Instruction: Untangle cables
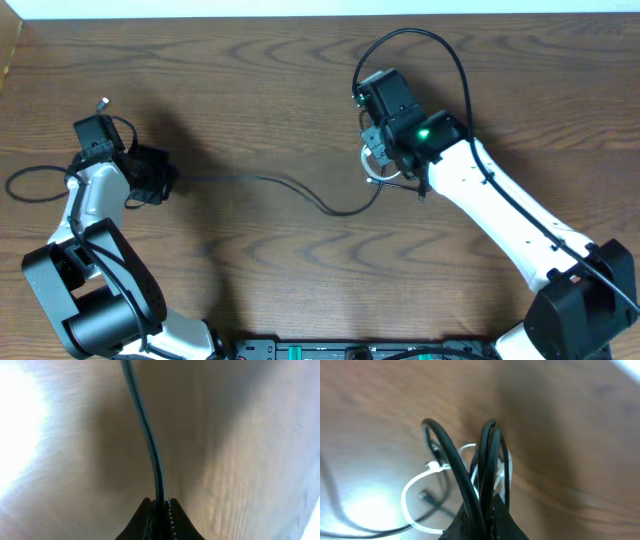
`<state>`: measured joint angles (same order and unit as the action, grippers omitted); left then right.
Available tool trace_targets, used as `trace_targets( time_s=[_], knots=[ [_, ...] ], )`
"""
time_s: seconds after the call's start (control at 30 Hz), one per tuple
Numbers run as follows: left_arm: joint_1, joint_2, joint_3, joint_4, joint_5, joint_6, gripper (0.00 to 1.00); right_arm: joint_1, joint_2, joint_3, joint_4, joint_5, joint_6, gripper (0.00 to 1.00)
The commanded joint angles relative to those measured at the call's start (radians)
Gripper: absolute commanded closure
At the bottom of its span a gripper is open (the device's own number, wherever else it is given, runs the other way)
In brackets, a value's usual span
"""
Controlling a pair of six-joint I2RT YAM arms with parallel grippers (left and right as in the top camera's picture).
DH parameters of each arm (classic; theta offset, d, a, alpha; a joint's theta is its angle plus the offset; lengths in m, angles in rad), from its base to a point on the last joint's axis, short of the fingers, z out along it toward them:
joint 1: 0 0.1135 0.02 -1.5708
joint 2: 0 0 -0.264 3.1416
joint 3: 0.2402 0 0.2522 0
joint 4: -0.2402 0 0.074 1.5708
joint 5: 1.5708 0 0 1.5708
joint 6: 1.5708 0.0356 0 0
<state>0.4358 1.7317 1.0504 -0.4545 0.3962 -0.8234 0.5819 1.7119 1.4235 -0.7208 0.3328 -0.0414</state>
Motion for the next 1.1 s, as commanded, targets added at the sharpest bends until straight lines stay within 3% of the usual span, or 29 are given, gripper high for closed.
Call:
trace_targets(
  time_s=[0.0, 0.33, 0.67, 0.73, 0.77, 0.8, 0.83, 0.93, 1.07],
  knots=[
    [-0.038, 0.01, 0.001, 0.044, 0.121, 0.198, 0.88, 0.002, 0.016, -0.001, 0.025, 0.296, -0.023, 0.99],
    [-0.15, 0.01, 0.015, 0.085, 0.124, 0.352, 0.73, 0.008, 0.09, -0.002, 0.023, 0.261, 0.003, 0.99],
    [-0.16, 0.009, 0.024, 0.076, 0.124, 0.368, 0.64, 0.048, 0.153, -0.002, 0.055, -0.279, 0.06, 0.96],
    [-0.16, 0.009, 0.024, 0.076, 0.128, 0.374, 0.63, 0.059, 0.153, -0.002, 0.082, -0.3, 0.104, 0.81],
    [-0.161, 0.007, 0.024, 0.076, 0.14, 0.386, 0.6, 0.068, 0.152, -0.002, 0.108, -0.309, 0.119, 0.43],
    [-0.161, 0.006, 0.026, 0.074, 0.145, 0.386, 0.58, 0.069, 0.151, -0.001, 0.119, -0.318, 0.119, 0.28],
    [-0.163, 0.006, 0.027, 0.074, 0.146, 0.386, 0.54, 0.07, 0.15, 0.0, 0.13, -0.33, 0.119, 0.2],
    [-0.174, 0.006, 0.034, 0.067, 0.147, 0.413, 0.43, 0.066, 0.144, 0.015, 0.143, -0.37, 0.119, 0.08],
    [-0.208, 0.005, 0.041, 0.067, 0.147, 0.424, 0.34, 0.055, 0.143, 0.048, 0.144, -0.373, 0.125, 0.01]
  ],
)
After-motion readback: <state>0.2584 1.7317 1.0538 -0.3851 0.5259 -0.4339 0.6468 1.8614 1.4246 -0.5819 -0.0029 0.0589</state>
